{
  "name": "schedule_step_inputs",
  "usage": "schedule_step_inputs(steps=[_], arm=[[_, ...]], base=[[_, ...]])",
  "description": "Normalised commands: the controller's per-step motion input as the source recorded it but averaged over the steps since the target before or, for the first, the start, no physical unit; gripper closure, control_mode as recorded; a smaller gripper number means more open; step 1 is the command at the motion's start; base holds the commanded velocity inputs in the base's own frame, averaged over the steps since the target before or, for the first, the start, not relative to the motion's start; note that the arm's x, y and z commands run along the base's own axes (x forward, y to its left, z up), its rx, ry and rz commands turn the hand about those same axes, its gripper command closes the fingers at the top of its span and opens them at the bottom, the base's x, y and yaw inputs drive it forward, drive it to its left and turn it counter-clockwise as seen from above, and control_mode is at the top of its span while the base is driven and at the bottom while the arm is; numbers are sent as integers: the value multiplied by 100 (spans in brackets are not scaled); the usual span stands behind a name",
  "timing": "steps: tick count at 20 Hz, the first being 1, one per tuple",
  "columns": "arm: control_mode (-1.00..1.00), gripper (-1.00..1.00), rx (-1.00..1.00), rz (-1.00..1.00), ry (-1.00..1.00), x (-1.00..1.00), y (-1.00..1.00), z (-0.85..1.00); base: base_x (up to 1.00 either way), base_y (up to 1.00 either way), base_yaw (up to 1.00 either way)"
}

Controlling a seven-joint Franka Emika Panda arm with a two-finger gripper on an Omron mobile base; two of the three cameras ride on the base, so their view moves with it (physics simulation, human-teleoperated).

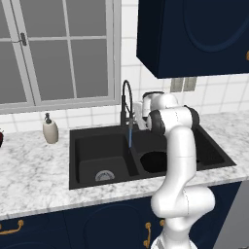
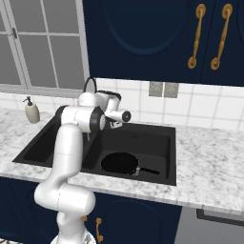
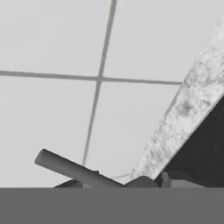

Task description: Pick the pan and sponge and place them into the sink. Then turn on the water.

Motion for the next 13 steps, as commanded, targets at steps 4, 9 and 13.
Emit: schedule_step_inputs(steps=[4, 9, 13], arm=[[-100, 100, 21, -11, 18, 0, -33, 0], [-100, 100, 6, -9, 10, 0, -10, -5], [-100, 100, 0, 0, 1, 0, 0, 0]], base=[[0, 0, 0], [0, 0, 0], [0, 0, 0]])
